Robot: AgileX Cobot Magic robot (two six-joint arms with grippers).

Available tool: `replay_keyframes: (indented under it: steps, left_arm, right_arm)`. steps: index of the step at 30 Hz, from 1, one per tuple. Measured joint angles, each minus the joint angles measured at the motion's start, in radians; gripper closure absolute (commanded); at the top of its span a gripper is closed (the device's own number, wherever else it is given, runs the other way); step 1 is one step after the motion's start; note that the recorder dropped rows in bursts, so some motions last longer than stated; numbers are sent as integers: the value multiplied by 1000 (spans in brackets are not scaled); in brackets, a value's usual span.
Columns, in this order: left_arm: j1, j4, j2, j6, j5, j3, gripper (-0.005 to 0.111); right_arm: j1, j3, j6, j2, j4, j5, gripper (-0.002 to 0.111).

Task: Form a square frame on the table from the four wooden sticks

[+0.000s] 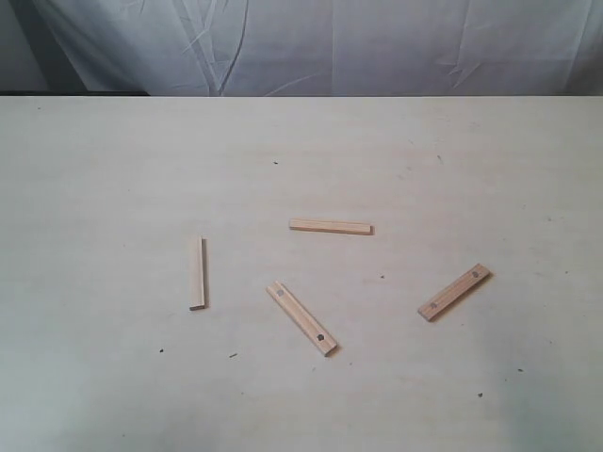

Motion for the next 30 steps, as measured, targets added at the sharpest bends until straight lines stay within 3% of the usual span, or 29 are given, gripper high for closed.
replay_keyframes:
  steps: [3,12,15,18,19,22,30]
  left_arm:
    - [0,0,0,0,0,0,107]
    - [0,0,0,0,0,0,107]
    - [0,0,0,0,0,0,107]
    - [0,0,0,0,0,0,107]
    - [0,0,0,0,0,0,107]
    - [0,0,0,0,0,0,107]
    - [0,0,0,0,0,0,107]
  right_arm:
    - [0,-240,0,336,8,288,109]
    - [11,-330,145,1043,180,286,109]
    - [113,-425,362,1249,91,303,109]
    - [188,-491,520,1340,9,310,99]
    - [215,-517,590,1369,-23,312,87]
    - [268,-571,751,1437,-75,333,66]
    - [292,-581,977,1522,-191,357,63]
